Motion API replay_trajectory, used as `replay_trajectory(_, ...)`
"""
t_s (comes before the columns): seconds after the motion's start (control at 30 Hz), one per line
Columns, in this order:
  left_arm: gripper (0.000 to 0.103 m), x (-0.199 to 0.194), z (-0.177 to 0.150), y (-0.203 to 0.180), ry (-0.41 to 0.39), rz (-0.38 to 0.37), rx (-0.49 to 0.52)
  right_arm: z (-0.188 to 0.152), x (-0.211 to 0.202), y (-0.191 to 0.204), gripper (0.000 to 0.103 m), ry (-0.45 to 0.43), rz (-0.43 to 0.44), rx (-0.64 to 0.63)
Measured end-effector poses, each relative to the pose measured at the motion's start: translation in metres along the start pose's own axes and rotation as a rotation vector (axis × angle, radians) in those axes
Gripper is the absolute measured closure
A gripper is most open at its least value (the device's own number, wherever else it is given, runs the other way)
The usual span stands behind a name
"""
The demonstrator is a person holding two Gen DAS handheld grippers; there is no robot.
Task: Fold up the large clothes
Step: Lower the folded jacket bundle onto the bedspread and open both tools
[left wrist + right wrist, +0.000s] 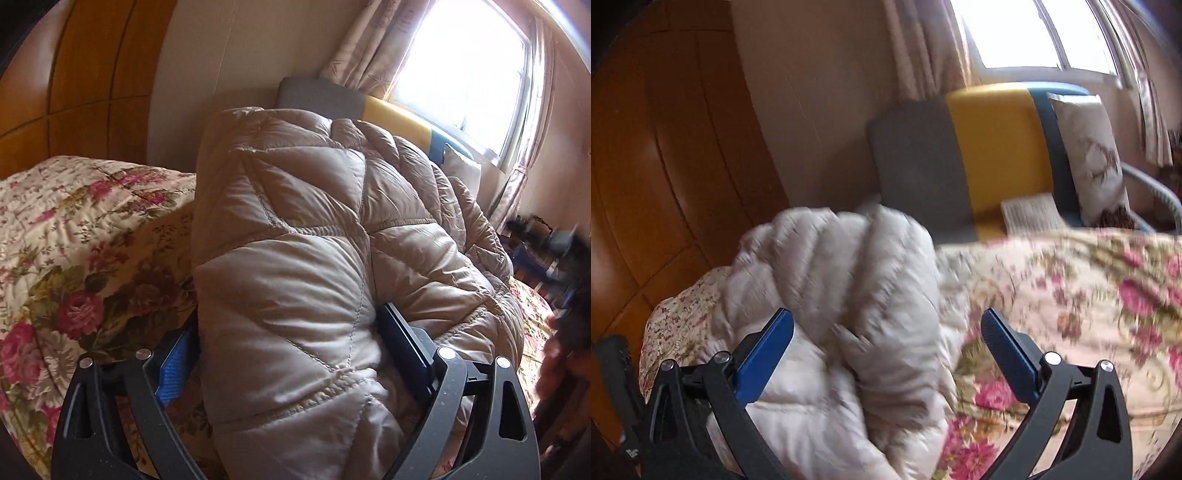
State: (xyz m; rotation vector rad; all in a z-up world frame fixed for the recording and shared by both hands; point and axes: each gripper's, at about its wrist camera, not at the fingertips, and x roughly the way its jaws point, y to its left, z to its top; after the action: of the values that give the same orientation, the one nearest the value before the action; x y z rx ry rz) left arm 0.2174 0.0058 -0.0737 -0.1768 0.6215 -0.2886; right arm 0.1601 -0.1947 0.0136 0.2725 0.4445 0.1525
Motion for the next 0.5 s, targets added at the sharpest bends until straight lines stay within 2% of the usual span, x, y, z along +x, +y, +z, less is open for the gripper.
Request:
replay_trajectory(0.07,0.012,-0.002,0.002,-0.004,0.002,0.014,0.003,0.028,-0.005,0.024,0.002,-0.032,0.069,-0.098)
replay_trajectory(0.1,0.012,-0.003,0.005,-0.005,0.006,0.020,0.004,0.047,0.006,0.036,0.005,-0.004,0.089,-0.147)
replay_trajectory(0.17,0.011,-0.007,0.008,-0.008,0.012,0.027,0.003,0.061,0.032,0.062,0.020,0.072,0.092,-0.227)
replay_trajectory(0.2,0.011,-0.009,0.010,-0.009,0.015,0.031,0.006,0.071,0.050,0.073,0.033,0.112,0.091,-0.254)
replay_trajectory(0.23,0.010,-0.010,0.012,-0.010,0.016,0.035,0.009,0.073,0.066,0.077,0.041,0.149,0.091,-0.273)
replay_trajectory(0.3,0.004,-0.012,0.014,-0.010,0.012,0.056,0.023,0.073,0.099,0.078,0.044,0.216,0.066,-0.280)
replay_trajectory(0.37,0.004,-0.010,0.015,-0.009,0.015,0.067,0.038,0.067,0.121,0.062,0.044,0.272,0.022,-0.238)
replay_trajectory(0.43,0.004,-0.004,0.014,-0.006,0.031,0.038,0.031,0.054,0.132,0.043,0.043,0.319,-0.004,-0.162)
replay_trajectory(0.5,0.004,0.002,0.014,-0.002,0.044,-0.015,-0.005,0.045,0.138,0.032,0.043,0.312,-0.035,-0.141)
